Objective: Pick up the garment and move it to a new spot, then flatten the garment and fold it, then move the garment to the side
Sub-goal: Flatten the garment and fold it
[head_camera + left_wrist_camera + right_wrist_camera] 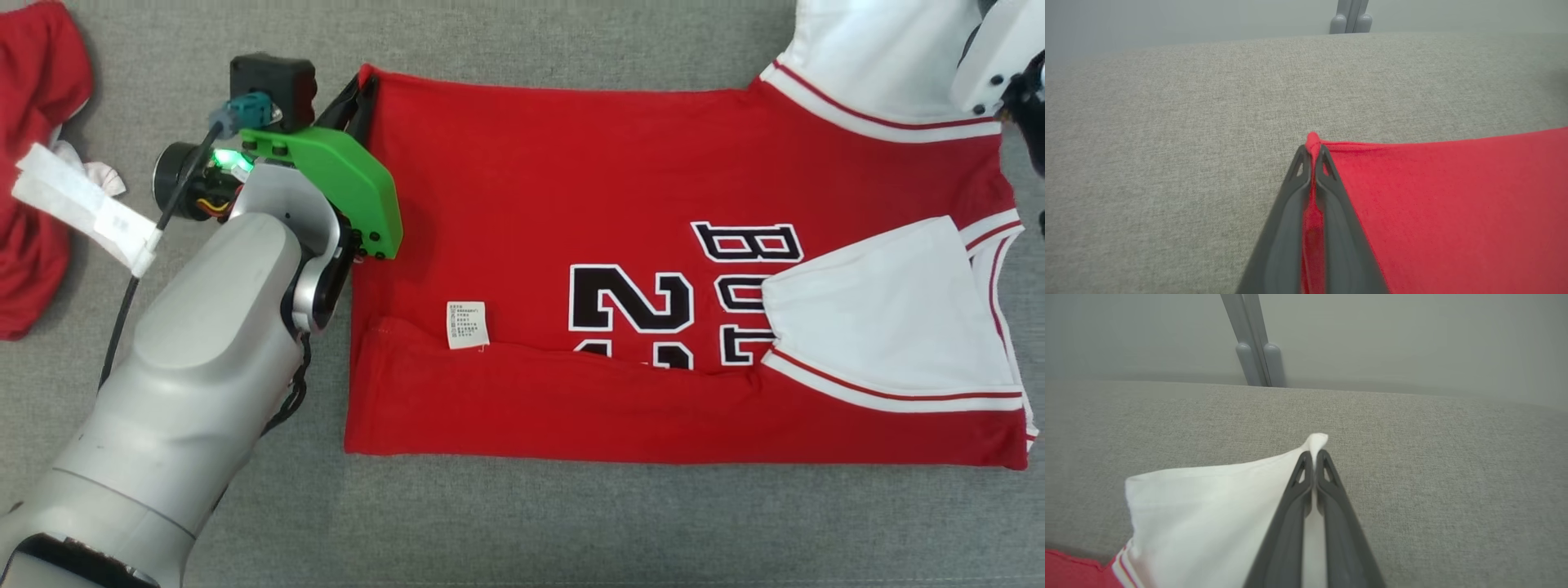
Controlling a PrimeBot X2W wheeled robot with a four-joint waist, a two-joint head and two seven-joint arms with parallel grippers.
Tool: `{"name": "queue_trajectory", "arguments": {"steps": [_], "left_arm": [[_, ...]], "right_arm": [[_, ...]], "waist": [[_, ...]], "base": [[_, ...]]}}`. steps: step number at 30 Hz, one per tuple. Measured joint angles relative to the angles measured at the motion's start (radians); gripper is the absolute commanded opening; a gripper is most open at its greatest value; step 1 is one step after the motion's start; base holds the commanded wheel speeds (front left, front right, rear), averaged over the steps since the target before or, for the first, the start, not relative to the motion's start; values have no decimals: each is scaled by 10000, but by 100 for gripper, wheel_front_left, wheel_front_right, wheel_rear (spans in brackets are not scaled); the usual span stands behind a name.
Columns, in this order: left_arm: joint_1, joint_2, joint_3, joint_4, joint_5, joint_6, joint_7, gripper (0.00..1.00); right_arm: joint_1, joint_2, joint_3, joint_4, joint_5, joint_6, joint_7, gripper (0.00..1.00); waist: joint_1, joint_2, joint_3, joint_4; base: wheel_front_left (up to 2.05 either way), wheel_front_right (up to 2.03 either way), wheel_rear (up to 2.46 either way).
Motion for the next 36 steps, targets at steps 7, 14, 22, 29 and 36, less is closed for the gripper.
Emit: {"name": "queue_trajectory", "arguments": {"steps": [7, 14, 22, 29, 36], "left_arm": [[869, 382, -430, -77, 255, -412, -656, 0], [1713, 782, -568, -146, 343, -694, -1486, 0], [2236, 1012, -663, -2, 704, -1018, -2472, 0], [2871, 1122, -288, -326, 1210, -1005, -2685, 0], [3715, 1095, 610, -763, 1705, -940, -2698, 0]], "right_arm": [[1698, -416, 1016, -1093, 1243, -2, -151, 0], [3630, -1204, 1528, -2830, 2280, -2, 96, 0], [5625, -1513, 957, -4418, 2619, -2, 401, 0], [7068, -1204, 242, -5708, 2491, -2, 769, 0], [8203, -734, -330, -6629, 2102, -2, 1210, 0]], "waist": [[0, 0, -856, -221], [0, 0, -1639, -484], [0, 0, -2039, -895], [0, 0, -2164, -1063], [0, 0, -2196, -1035]], "base": [[0, 0, 0], [0, 0, 0], [0, 0, 0], [0, 0, 0], [0, 0, 0]]}}
